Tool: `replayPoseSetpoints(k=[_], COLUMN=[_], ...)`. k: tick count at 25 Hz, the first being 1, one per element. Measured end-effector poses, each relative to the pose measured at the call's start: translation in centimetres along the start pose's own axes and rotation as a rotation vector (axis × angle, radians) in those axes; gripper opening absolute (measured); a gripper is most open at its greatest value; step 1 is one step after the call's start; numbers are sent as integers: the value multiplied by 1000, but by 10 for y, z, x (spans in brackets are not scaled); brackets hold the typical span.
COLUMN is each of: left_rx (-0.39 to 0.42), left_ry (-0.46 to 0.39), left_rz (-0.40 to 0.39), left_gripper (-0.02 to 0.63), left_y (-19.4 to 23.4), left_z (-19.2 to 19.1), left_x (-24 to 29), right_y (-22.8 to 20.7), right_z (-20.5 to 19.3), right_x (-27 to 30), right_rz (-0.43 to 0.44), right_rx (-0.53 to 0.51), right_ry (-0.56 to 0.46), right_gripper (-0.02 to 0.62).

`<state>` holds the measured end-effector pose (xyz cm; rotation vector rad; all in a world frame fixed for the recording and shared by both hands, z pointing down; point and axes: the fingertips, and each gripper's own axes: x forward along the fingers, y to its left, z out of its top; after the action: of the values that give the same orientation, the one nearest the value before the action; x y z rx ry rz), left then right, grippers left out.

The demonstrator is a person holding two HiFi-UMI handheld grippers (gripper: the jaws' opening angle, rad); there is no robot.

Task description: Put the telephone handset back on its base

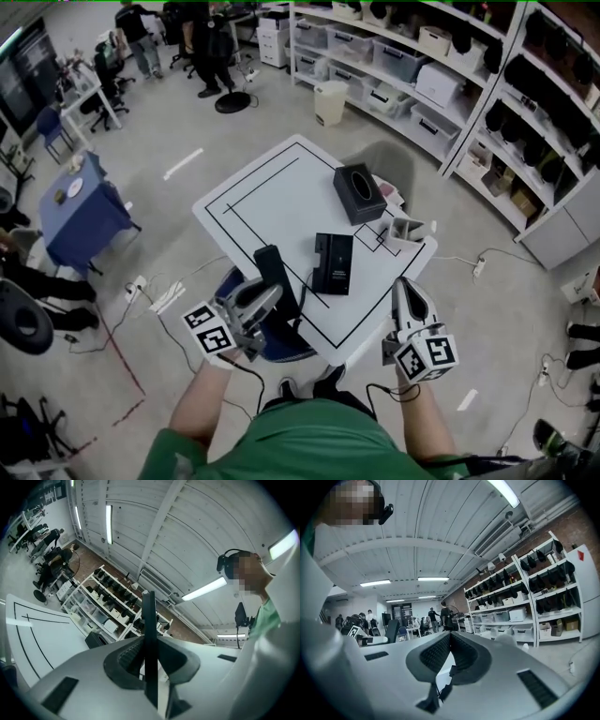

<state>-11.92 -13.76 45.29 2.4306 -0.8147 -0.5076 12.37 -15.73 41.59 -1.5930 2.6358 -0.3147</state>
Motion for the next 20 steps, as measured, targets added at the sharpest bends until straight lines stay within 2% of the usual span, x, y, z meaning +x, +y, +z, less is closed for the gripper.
replayPoseSetpoints(k=[7, 13, 20], left_rx=[-14, -52, -145], left_ry=[54, 116, 267], left_rz=[34, 56, 44], left_gripper=[86, 86, 86], left_y=[25, 53, 100], left_z=[-15, -33, -80], left_x=[47, 81, 105], right_y=[-43, -69, -84], right_z=[4, -8, -33], right_x=[35, 59, 66], right_rz=[65, 113, 59], right_rx=[38, 85, 133], right_ry=[19, 53, 118], right_gripper=[23, 23, 23])
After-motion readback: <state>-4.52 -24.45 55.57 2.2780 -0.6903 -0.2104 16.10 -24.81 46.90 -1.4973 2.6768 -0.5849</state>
